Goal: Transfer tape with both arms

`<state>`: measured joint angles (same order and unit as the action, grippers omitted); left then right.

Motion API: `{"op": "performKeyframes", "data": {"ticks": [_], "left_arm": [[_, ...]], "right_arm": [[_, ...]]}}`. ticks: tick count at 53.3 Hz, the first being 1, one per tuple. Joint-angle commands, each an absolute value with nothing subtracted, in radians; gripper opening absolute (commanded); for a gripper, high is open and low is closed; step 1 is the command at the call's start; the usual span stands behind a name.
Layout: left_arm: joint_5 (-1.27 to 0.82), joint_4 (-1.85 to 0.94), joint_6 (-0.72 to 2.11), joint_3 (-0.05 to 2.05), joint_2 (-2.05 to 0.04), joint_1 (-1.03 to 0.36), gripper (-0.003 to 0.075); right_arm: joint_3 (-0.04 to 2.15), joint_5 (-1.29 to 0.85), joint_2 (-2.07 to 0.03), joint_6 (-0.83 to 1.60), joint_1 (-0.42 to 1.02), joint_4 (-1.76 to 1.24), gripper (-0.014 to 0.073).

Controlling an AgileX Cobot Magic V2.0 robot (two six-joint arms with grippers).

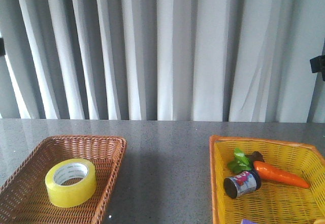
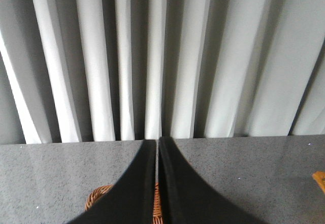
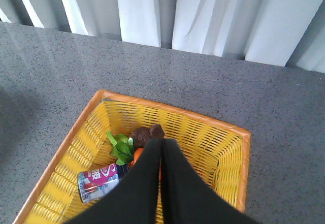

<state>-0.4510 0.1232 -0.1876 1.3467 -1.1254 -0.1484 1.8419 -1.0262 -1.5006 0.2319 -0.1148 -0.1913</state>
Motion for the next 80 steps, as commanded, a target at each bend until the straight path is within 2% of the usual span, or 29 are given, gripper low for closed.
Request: {"op": "performKeyframes", "data": {"ticks": [1,10,17,37,41,46,80], "left_arm": [[-0.189,0.128,-0.189,1.142,-0.98,-0.151,-0.0007],[0.051,0.181,-0.13,0.7,-0.71,-0.151,-0.0007],[0.124,0.18,-0.084,0.44,-0.493,-0.151,-0.0007],[0.137,0.162,-0.188,-0.004,-0.023,-0.03,-0.0007],[0.038,0.162,-0.2,-0.002,0.032,-0.02,-0.0007],[0.016,0.173,-0.197,-0.004,0.029,-0.018,-0.0007],[0.0,0.146,-0.2,-0.004,0.03,-0.01,-0.0007]], "right_arm": [[1.866,-0.962,-1.465,0.241,-0.119,-0.199,-0.0008],[1.866,-0.962,-1.465,0.241,-0.119,-0.199,-0.0008],[1.866,-0.962,-1.465,0.241,-0.119,-0.199,-0.0008],[1.866,-0.962,-1.465,0.241,-0.119,-0.199,-0.0008],[1.866,-0.962,-1.465,0.241,-0.119,-0.199,-0.0008],[1.866,-0.964,-1.465,0.241,-0.119,-0.199,-0.0008],[1.866,-0.964,-1.465,0.241,-0.119,-0.199,-0.0008]]}}
